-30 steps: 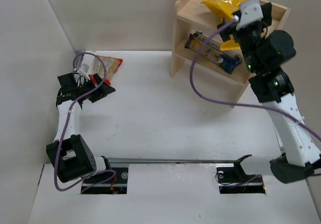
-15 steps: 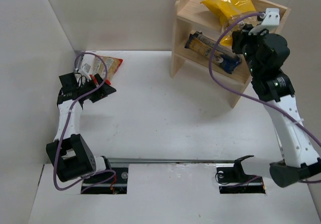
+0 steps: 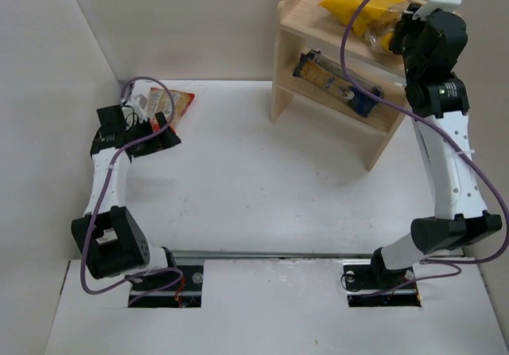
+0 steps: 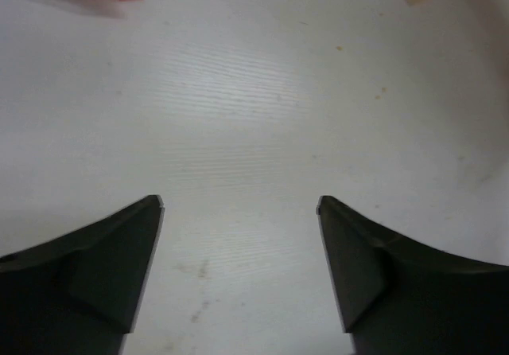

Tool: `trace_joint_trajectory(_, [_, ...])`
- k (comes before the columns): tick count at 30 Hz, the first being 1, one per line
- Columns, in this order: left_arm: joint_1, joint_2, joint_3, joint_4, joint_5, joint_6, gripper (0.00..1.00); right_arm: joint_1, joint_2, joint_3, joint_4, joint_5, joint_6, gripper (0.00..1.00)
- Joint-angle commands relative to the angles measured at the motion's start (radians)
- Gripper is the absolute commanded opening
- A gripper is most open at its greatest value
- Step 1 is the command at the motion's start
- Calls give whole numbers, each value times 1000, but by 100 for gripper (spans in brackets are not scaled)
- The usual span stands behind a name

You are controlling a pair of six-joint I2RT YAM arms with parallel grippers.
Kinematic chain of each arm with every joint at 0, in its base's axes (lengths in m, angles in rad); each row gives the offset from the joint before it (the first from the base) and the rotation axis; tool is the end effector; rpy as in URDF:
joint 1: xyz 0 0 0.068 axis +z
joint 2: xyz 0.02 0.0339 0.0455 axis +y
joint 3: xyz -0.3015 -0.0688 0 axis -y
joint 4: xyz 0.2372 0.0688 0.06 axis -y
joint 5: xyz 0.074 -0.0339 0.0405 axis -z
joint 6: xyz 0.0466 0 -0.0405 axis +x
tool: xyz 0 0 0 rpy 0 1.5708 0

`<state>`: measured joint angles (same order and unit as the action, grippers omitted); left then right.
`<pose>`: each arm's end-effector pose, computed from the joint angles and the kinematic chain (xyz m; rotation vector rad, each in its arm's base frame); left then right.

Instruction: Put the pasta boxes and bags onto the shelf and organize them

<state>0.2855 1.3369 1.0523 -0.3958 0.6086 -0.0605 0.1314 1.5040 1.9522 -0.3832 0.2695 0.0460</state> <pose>0.2780 0.0538 0.3272 -0.0525 2.1633 -0.5532 0.3053 0.0278 0.5789 0.1521 1.5008 -0.0605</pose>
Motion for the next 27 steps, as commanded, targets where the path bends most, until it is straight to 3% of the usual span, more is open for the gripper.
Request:
trace_joint_trajectory(1, [-41, 59, 145, -63, -190, 181, 100, -45, 38, 45, -29, 125, -104, 22])
trace_joint_trajectory(5, [-53, 169, 308, -89, -276, 251, 100, -39, -16, 33, -5, 180, -188, 38])
trace_joint_trajectory(10, [-117, 324, 484, -41, -357, 348, 100, 114, -192, -111, 137, 145, -290, 87])
trace_joint_trajectory(12, [-157, 430, 558, -38, -446, 424, 100, 188, -249, -168, 181, 166, -320, 99])
trace_joint_trajectory(16, [-182, 655, 742, -20, -602, 490, 100, 295, -338, -243, 217, 220, -342, 100])
trace_joint_trajectory(20, [-187, 803, 883, -35, -612, 501, 100, 394, -393, -308, 225, 264, -357, 100])
trace_joint_trajectory(27, [-191, 978, 991, -101, -607, 507, 100, 538, -392, -386, 230, 365, -426, 100])
